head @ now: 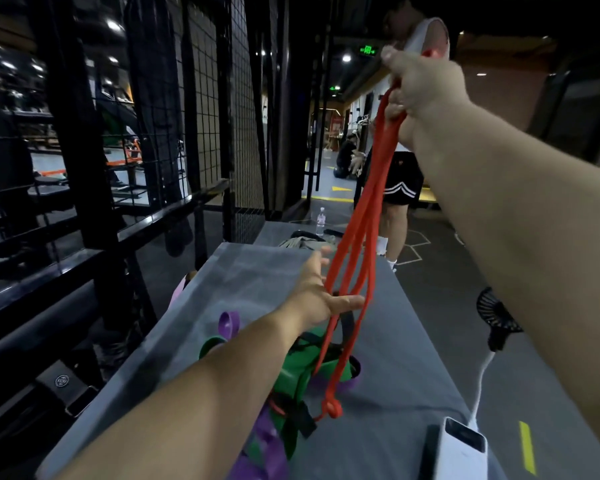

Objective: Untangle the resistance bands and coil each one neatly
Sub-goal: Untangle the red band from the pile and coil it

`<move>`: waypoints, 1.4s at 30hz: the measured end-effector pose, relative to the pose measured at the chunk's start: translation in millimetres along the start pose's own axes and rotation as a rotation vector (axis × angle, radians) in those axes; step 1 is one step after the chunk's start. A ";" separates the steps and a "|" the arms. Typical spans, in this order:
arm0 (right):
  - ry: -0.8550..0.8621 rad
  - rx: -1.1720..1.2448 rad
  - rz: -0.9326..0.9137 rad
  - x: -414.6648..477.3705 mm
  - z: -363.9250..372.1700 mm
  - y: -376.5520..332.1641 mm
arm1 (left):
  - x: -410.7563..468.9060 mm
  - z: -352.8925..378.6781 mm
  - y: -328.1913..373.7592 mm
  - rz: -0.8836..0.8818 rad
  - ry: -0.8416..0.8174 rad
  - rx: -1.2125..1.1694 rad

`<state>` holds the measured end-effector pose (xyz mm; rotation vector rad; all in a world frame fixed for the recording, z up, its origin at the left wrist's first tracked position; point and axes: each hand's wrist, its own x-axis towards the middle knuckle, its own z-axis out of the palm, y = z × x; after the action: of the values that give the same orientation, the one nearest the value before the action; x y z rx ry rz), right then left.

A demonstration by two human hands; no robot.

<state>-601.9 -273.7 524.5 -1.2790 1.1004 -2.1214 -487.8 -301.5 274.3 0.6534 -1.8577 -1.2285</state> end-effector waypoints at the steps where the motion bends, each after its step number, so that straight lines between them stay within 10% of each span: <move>1: -0.009 0.061 0.036 -3.9 -1.2 -0.6 | 1.9 1.8 1.1 0.028 -0.013 -0.021; 14: 0.028 0.092 0.234 -8.0 -7.2 1.2 | 12.4 9.8 60.2 0.007 -0.030 -0.255; 23: 0.108 0.271 0.131 -4.5 -11.4 -45.6 | 35.6 -5.5 86.7 -0.048 -0.123 0.212; 29: 0.234 -0.319 -0.067 8.9 -36.9 -44.3 | 27.6 -26.5 76.2 -0.114 -0.154 0.080; 36: -0.570 -1.083 0.188 -44.6 -46.7 -0.2 | 32.6 -36.7 110.4 -0.086 0.000 -0.100; 42: -0.752 -0.594 0.262 -70.4 -35.6 38.1 | 46.3 -44.4 155.7 -0.166 0.136 -0.237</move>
<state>-600.5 -233.0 446.9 -1.8410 1.4558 -0.9738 -474.8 -297.9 442.1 0.7503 -1.5423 -1.4476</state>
